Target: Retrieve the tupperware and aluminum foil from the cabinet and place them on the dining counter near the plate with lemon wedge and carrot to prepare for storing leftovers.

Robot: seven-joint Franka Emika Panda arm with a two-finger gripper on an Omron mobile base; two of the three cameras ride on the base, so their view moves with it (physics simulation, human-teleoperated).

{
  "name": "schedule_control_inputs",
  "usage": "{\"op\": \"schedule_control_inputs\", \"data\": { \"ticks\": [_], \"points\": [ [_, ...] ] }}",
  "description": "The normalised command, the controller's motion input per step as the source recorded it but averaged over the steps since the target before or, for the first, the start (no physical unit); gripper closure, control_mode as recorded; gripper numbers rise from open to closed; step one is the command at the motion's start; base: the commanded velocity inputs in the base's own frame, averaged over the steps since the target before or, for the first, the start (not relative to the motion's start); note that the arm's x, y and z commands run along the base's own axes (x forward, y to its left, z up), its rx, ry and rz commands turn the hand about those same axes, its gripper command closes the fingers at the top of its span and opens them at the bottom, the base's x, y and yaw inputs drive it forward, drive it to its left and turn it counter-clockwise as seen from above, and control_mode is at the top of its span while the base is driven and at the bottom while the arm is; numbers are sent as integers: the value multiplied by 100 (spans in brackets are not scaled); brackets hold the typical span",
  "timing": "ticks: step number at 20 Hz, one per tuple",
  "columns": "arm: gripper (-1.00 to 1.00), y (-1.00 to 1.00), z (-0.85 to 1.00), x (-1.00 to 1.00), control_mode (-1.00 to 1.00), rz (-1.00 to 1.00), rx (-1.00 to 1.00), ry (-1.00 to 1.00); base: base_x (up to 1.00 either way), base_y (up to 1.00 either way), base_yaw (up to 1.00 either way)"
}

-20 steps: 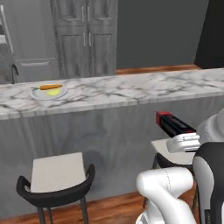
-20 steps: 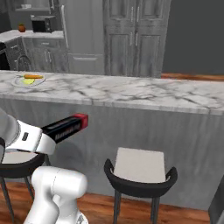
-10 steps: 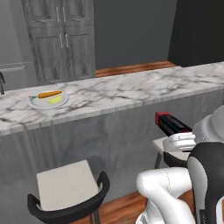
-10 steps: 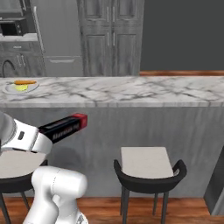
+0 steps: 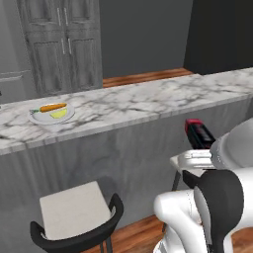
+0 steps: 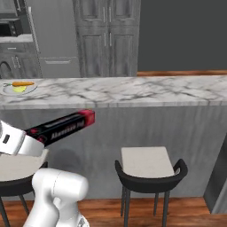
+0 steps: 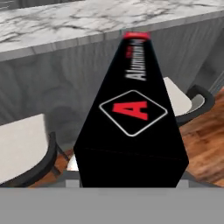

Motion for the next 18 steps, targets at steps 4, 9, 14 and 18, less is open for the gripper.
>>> {"op": "schedule_control_inputs", "data": {
  "ticks": [4,9,14,18],
  "points": [
    [100,12,46,-12,-100,-6,-6,-33,0,0,0],
    [100,14,67,5,-100,0,-1,-24,0,0,0],
    [100,26,53,38,-100,11,0,2,0,0,0],
    [100,36,25,56,-100,17,0,19,0,0,0]
  ]
}}
